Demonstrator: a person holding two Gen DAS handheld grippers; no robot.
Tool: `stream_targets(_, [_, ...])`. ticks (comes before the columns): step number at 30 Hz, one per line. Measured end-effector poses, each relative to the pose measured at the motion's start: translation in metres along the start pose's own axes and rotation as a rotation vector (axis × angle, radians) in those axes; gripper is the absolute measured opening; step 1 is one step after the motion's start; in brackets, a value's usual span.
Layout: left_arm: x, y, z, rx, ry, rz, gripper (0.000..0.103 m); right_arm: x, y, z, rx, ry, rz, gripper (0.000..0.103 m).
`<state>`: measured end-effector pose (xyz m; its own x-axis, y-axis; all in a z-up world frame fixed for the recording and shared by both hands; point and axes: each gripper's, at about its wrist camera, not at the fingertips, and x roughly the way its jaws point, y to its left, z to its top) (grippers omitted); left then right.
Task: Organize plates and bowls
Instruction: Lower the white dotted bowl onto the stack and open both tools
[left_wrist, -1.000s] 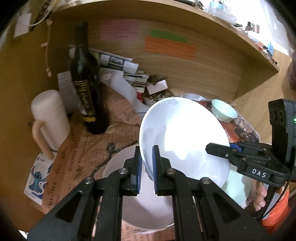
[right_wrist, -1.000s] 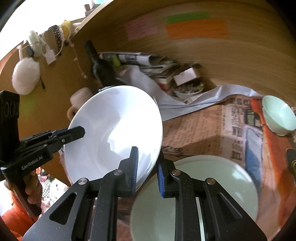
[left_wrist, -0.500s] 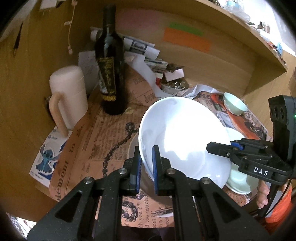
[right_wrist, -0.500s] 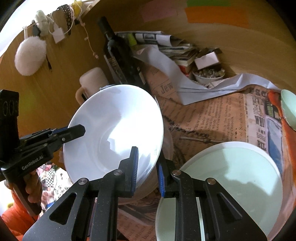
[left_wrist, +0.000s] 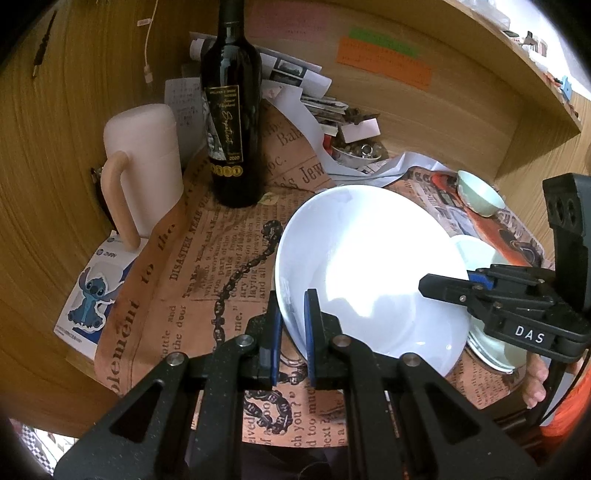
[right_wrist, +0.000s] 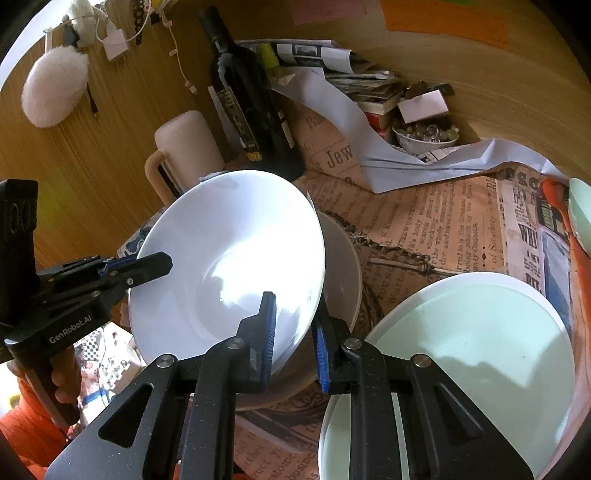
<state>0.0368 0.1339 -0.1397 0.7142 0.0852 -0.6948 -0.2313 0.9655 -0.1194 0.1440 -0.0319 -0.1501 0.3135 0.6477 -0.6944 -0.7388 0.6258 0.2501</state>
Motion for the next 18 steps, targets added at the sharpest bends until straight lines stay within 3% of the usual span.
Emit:
stream_targets(14, [0.007,-0.004,-0.003,0.033,-0.007,0.067,0.009,0.002,0.009,0.0,-0.082,-0.016,-0.077,0.021])
stream_targets(18, [0.012,-0.001,-0.003,0.02,0.011,0.061,0.013,0.003,0.015,0.0,-0.137,-0.028,-0.13,0.031])
